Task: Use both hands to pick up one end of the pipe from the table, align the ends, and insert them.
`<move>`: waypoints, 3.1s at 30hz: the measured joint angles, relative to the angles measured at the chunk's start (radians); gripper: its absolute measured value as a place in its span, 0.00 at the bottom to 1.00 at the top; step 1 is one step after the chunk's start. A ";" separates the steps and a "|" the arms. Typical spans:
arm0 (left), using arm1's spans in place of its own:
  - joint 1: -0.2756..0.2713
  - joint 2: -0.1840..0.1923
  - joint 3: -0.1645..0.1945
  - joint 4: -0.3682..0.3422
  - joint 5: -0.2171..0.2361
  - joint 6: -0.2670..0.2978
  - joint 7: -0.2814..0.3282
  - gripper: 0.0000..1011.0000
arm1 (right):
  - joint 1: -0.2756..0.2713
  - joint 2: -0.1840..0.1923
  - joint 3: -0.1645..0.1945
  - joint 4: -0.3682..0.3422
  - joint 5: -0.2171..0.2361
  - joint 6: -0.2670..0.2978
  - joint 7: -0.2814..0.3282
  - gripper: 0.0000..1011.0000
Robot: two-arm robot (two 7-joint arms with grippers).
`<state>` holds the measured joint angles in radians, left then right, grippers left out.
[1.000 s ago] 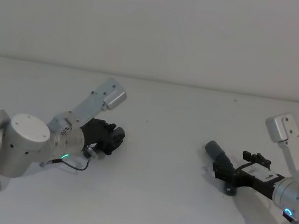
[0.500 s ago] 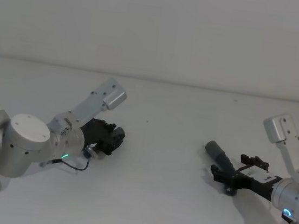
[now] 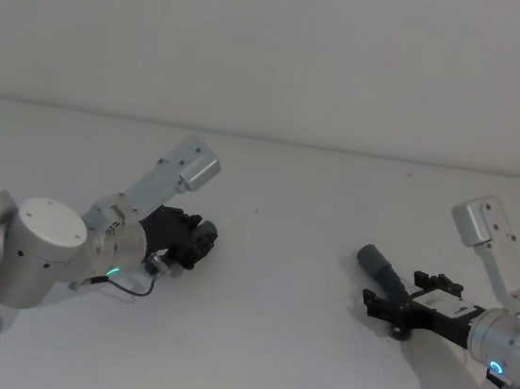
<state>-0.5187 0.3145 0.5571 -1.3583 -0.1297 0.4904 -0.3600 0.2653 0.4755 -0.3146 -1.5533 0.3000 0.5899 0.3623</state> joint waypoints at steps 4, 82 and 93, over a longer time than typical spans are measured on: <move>0.000 0.000 0.000 0.000 0.000 0.000 0.000 0.33 | 0.002 -0.002 -0.002 0.001 0.002 0.009 -0.002 0.99; -0.065 0.049 0.064 -0.070 0.093 -0.205 -0.107 0.33 | -0.021 0.152 0.024 -0.060 -0.014 -0.267 0.125 0.28; -0.110 0.086 0.089 -0.053 0.107 -0.306 -0.213 0.33 | -0.004 0.254 0.006 -0.061 -0.028 -0.388 0.250 0.28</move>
<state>-0.6283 0.4005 0.6462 -1.4109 -0.0229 0.1841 -0.5735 0.2617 0.7298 -0.3090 -1.6138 0.2725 0.2018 0.6125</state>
